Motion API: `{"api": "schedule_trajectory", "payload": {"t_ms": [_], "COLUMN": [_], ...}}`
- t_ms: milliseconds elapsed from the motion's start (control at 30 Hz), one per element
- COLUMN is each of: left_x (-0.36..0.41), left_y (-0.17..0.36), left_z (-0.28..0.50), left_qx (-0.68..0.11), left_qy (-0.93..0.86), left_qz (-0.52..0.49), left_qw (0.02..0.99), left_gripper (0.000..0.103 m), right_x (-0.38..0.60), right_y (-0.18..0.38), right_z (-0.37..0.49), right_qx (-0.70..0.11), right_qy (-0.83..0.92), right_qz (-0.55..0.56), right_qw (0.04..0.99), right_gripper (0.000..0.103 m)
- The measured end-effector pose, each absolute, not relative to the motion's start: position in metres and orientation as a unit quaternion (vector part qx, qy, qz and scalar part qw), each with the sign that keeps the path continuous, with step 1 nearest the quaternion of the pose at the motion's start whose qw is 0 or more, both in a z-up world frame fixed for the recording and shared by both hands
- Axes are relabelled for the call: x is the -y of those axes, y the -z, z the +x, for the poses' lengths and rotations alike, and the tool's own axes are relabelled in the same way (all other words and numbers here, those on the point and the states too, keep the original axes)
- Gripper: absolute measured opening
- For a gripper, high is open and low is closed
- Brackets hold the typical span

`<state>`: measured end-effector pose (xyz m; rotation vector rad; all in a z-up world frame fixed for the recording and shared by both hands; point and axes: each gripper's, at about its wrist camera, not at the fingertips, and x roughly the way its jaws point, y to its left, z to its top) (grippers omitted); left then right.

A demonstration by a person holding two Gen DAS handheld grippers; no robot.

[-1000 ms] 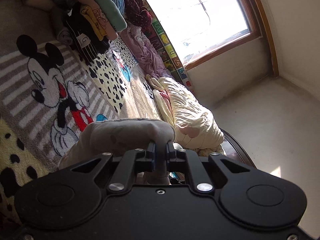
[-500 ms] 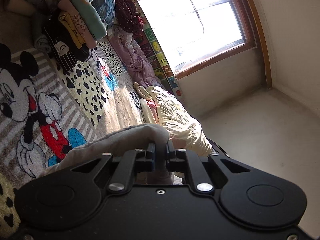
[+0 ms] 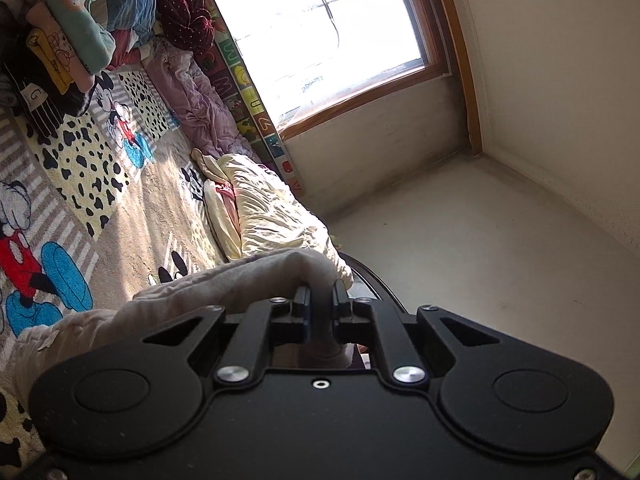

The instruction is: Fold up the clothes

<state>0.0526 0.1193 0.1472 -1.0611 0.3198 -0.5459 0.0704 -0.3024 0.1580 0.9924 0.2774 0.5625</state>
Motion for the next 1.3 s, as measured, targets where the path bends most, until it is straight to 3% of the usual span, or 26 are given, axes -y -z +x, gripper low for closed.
{"api": "schedule_trajectory", "payload": {"t_ms": [233, 367, 433, 500, 567, 633, 767, 900, 933, 1000, 1067, 1200, 1300], "left_x": [-0.110, -0.111, -0.113, -0.114, -0.118, -0.122, -0.146, -0.172, -0.177, -0.186, -0.194, -0.203, -0.202], "left_y": [-0.129, -0.138, -0.145, -0.147, -0.132, -0.118, -0.035, 0.020, 0.025, 0.027, 0.025, 0.025, 0.027], "left_z": [0.116, 0.139, 0.148, 0.153, 0.147, 0.140, 0.112, 0.078, 0.072, 0.063, 0.056, 0.051, 0.056], "left_qx": [-0.183, -0.100, -0.050, -0.017, -0.043, -0.068, -0.158, -0.196, -0.198, -0.193, -0.184, -0.178, -0.178], "left_qy": [0.214, 0.257, 0.284, 0.301, 0.285, 0.269, 0.161, 0.093, 0.087, 0.083, 0.082, 0.083, 0.089], "left_qz": [-0.492, -0.486, -0.480, -0.474, -0.473, -0.470, -0.520, -0.557, -0.561, -0.564, -0.568, -0.583, -0.597], "left_qw": [0.824, 0.829, 0.828, 0.827, 0.833, 0.838, 0.824, 0.802, 0.799, 0.798, 0.798, 0.788, 0.777], "left_gripper": [0.007, 0.007, 0.007, 0.007, 0.007, 0.007, 0.007, 0.007, 0.007, 0.007, 0.007, 0.007, 0.007], "right_x": [0.314, 0.301, 0.300, 0.301, 0.302, 0.305, 0.303, 0.287, 0.280, 0.259, 0.238, 0.217, 0.205], "right_y": [-0.136, -0.119, -0.129, -0.152, -0.176, -0.178, -0.124, -0.032, -0.013, 0.025, 0.060, 0.101, 0.112], "right_z": [0.112, 0.162, 0.164, 0.148, 0.122, 0.111, 0.118, 0.138, 0.142, 0.153, 0.164, 0.183, 0.197], "right_qx": [-0.156, -0.159, -0.109, -0.031, 0.029, 0.028, -0.067, -0.223, -0.252, -0.312, -0.364, -0.396, -0.387], "right_qy": [-0.238, -0.214, -0.235, -0.271, -0.294, -0.313, -0.284, -0.238, -0.229, -0.219, -0.211, -0.192, -0.197], "right_qz": [0.464, 0.452, 0.445, 0.428, 0.381, 0.380, 0.396, 0.450, 0.454, 0.470, 0.485, 0.525, 0.553], "right_qw": [0.839, 0.851, 0.857, 0.861, 0.876, 0.870, 0.871, 0.832, 0.823, 0.796, 0.767, 0.729, 0.711], "right_gripper": [0.013, 0.013, 0.013, 0.006, 0.006, 0.006, 0.007, 0.010, 0.012, 0.026, 0.054, 0.071, 0.072]}}
